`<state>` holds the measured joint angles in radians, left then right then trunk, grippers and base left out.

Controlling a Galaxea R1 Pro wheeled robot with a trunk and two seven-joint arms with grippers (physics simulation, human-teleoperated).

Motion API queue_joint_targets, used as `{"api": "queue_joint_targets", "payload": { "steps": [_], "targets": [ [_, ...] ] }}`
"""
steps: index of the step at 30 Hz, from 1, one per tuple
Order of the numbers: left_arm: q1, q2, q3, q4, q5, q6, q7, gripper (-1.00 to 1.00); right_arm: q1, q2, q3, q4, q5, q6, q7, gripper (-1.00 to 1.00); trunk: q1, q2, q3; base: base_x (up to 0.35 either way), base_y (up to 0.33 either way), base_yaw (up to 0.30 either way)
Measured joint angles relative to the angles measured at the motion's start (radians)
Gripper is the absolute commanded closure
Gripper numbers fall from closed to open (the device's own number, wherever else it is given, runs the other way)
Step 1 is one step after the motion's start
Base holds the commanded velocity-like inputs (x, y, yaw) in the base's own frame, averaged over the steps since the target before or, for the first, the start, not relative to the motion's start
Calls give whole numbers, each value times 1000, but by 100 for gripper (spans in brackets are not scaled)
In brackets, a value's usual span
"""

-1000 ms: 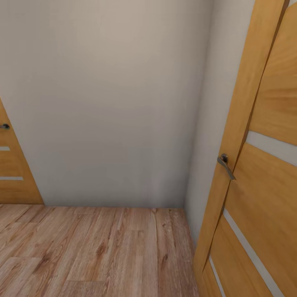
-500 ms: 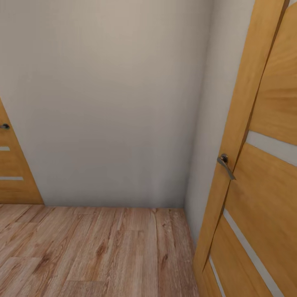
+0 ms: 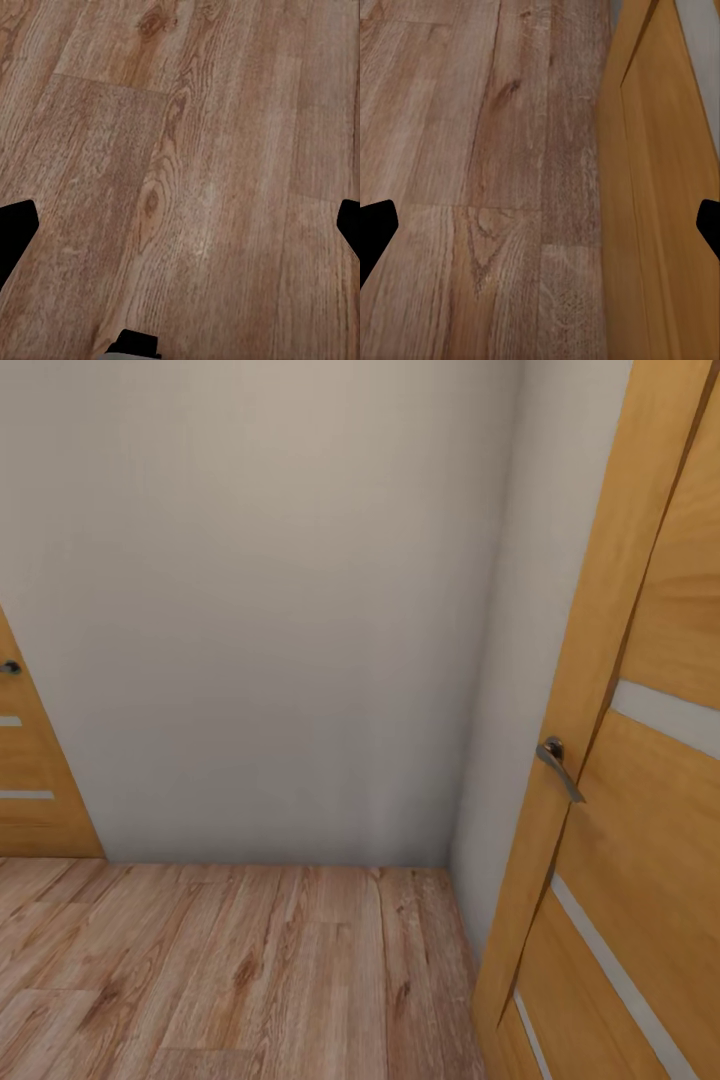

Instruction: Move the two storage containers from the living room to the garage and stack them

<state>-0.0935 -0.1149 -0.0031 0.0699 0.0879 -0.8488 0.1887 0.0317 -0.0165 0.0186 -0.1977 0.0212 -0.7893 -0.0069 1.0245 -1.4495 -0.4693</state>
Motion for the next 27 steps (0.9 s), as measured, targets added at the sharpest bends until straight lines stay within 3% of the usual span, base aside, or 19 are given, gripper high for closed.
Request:
{"api": "queue_joint_targets", "payload": {
  "steps": [15, 27],
  "targets": [
    [0, 0, 0, 0, -1, 0, 0, -100, 0, 0, 0, 0, 0, 0, 0, -100, 1, 0, 0, 26, 0, 0],
    [0, 0, -2, 0, -3, 0, -2, -100, 0, 0, 0, 0, 0, 0, 0, -100, 0, 0, 0, 113, 35, 0]
  ]
}}
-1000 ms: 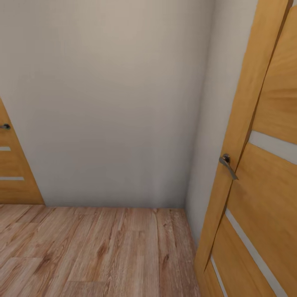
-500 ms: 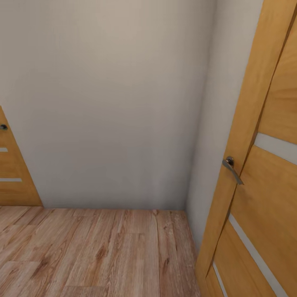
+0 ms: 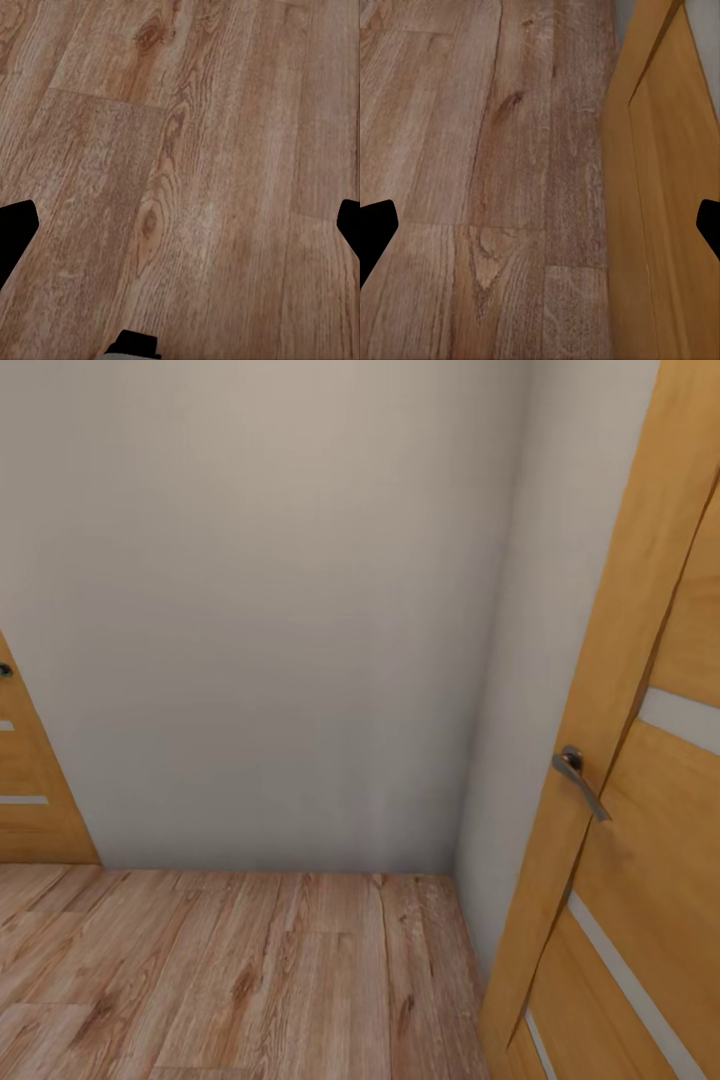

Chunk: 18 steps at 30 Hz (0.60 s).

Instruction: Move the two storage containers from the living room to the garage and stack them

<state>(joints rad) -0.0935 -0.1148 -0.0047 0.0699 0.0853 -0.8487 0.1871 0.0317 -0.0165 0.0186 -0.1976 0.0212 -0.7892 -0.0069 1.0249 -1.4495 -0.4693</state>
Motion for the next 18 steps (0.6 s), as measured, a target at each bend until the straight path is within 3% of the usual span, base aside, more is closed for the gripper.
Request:
{"api": "queue_joint_targets", "payload": {
  "steps": [18],
  "targets": [
    [0, 0, 0, 0, 0, 0, 0, -100, 0, 0, 0, 0, 0, 0, 0, -100, 0, 0, 0, 2, 1, 0]
  ]
}}
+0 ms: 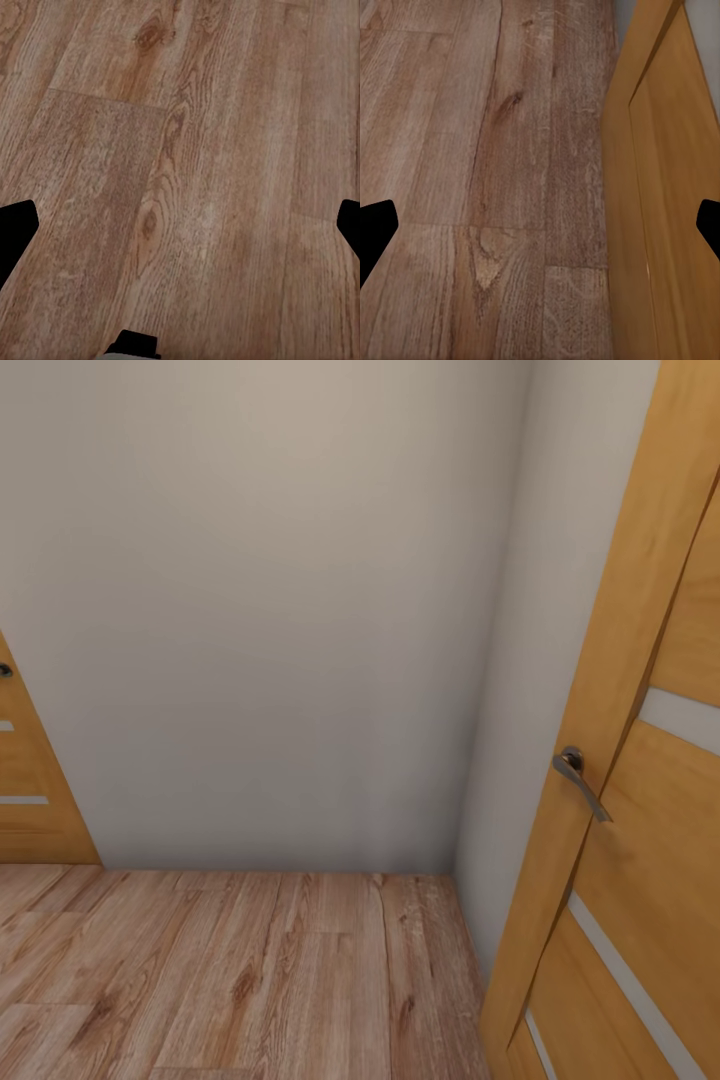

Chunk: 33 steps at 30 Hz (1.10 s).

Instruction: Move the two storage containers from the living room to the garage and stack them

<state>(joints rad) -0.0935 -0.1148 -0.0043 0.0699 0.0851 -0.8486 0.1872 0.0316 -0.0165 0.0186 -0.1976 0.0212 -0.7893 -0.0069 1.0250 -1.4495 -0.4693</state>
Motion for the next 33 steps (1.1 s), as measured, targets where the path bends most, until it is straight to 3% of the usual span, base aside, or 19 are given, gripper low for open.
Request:
{"api": "queue_joint_targets", "payload": {
  "steps": [20, 33],
  "targets": [
    [0, 0, -1, 0, 0, 0, 0, -100, 0, 0, 1, 0, 0, 2, 0, -100, 0, 0, 0, 130, 0, 0],
    [0, 0, -1, 0, 0, 0, 0, -100, 0, 0, 1, 0, 1, 2, 0, -100, -1, 0, 0, 310, 0, 0]
  ]
}}
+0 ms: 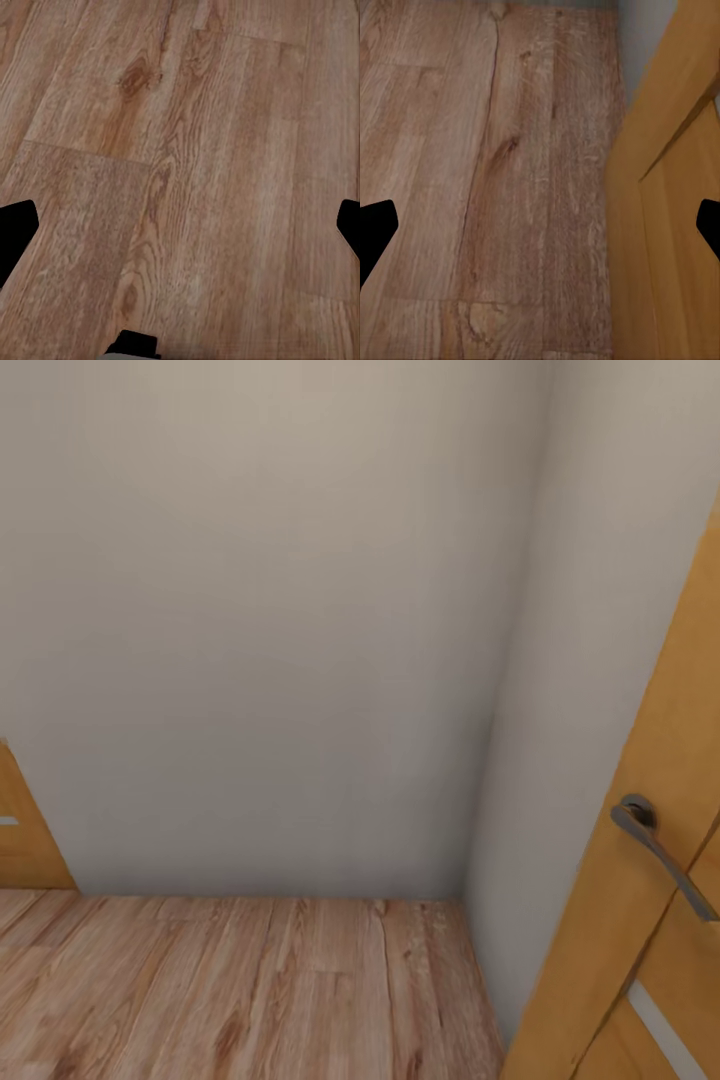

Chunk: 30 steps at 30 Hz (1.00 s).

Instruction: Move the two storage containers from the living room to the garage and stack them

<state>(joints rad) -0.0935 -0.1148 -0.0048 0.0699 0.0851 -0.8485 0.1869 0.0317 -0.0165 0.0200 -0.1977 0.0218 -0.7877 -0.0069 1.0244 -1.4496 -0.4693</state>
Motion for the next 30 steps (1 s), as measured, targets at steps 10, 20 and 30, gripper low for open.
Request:
{"api": "queue_joint_targets", "payload": {
  "steps": [10, 20, 30],
  "targets": [
    [0, 0, 0, 0, 0, 0, 0, -100, 0, 0, 0, 0, 0, 0, 0, -100, 0, 0, 0, 327, 0, 0],
    [0, 0, 0, 0, 0, 0, 0, -100, 0, 0, 0, 0, 0, 0, 1, -100, 0, 0, 0, 327, 0, 0],
    [0, 0, 0, 0, 0, 0, 0, -100, 0, 0, 0, 0, 1, 0, 1, -100, 0, 0, 0, 236, 0, 0]
  ]
}}
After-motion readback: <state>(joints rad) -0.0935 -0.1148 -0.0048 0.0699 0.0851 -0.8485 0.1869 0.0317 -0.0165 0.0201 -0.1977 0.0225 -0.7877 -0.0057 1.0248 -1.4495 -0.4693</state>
